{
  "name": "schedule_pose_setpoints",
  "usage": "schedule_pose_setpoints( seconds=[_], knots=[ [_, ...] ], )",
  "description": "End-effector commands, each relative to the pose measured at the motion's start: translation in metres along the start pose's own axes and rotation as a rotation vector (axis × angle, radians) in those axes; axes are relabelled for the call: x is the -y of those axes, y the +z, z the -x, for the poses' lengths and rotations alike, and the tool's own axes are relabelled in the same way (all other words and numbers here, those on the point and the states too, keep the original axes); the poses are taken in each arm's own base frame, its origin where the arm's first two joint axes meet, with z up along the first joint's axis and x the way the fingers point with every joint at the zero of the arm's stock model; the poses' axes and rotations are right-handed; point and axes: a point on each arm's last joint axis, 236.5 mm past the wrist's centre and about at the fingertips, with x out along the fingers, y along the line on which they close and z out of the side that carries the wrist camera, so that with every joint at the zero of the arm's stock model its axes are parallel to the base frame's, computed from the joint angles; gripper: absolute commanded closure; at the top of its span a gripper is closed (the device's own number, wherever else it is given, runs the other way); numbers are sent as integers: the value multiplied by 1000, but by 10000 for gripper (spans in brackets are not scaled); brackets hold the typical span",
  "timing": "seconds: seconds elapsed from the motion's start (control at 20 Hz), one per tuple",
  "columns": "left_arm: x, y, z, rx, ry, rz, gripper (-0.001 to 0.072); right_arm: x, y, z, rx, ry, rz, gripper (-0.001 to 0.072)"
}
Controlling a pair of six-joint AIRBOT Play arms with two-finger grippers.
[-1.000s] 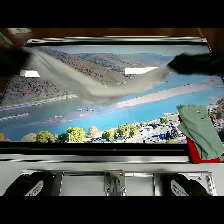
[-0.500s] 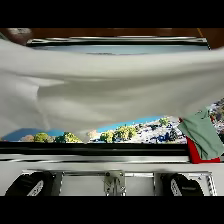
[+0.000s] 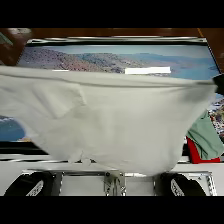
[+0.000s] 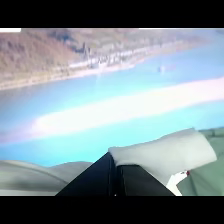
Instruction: Fold the shirts.
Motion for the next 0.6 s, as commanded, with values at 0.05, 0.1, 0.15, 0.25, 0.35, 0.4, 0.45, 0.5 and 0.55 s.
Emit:
schedule_pose_setpoints(
  seconds=[0.05,0.1,0.15,0.25,0.35,0.4,0.45,0.5,0.55],
  knots=[
    [1,-71,-118,-211,37,28,656,22,-28,-157,-225,-1,-111,654],
    [3,-77,-142,-230,39,55,656,22,-24,-192,-218,19,-152,654],
    [6,-81,-168,-238,38,72,656,19,-18,-223,-189,48,-191,654],
    [7,-91,-215,-250,40,82,656,13,-3,-271,-115,104,-285,654],
    [-4,-115,-256,-296,72,170,656,10,8,-305,-49,144,-379,654],
    [-8,-129,-272,-328,88,217,656,10,11,-321,-22,156,-422,654],
    [-11,-147,-288,-372,96,263,656,9,11,-334,-9,164,-454,654],
    [-8,-167,-300,-423,89,308,656,5,7,-347,-12,171,-476,654],
    [-2,-183,-310,-467,73,348,656,-1,-3,-359,-37,180,-485,654]
  ],
)
